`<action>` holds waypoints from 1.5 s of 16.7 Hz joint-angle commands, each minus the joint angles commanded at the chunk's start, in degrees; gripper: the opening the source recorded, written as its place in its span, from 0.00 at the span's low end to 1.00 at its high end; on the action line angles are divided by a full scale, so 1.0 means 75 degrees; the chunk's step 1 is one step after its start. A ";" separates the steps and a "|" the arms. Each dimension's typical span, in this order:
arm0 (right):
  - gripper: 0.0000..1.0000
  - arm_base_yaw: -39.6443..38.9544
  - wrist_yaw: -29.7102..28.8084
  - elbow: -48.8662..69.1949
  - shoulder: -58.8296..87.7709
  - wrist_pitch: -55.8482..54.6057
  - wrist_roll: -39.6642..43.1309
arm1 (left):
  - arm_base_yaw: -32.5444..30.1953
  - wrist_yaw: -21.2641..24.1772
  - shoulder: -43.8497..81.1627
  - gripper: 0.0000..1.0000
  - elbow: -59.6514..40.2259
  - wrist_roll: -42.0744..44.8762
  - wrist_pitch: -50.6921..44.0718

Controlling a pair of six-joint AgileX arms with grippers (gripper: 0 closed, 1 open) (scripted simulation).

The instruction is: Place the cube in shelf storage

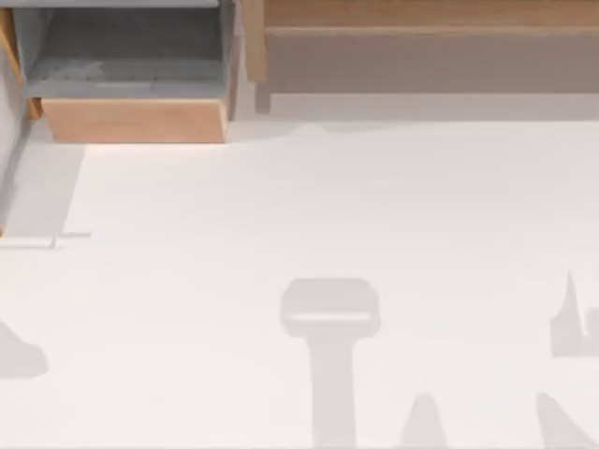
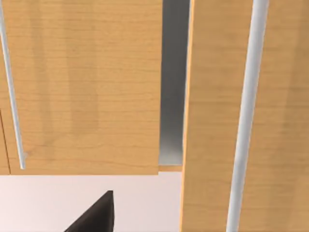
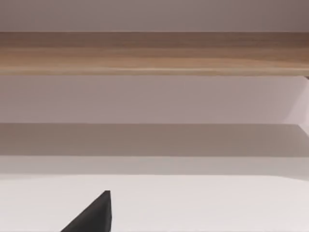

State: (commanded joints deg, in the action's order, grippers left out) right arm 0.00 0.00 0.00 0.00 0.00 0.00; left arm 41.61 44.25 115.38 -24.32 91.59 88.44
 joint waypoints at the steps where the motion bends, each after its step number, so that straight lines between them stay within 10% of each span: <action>1: 1.00 0.0000 0.0000 0.0000 0.0000 0.0000 0.0000 | 0.0000 0.0000 0.0000 1.00 0.0000 0.0000 0.0000; 11: 1.00 0.0000 0.0000 0.0000 0.0000 0.0000 0.0000 | 0.0980 -0.1101 -0.0095 1.00 -0.1997 -0.0682 -0.2614; 25: 1.00 0.0000 0.0000 0.0000 0.0000 0.0000 0.0000 | -0.0003 -0.3743 0.0825 1.00 -1.0249 -0.4351 -1.3952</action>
State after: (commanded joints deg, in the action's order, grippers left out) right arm 0.00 0.00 0.00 0.00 0.00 0.00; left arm 41.59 16.18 121.56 -101.18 58.96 -16.20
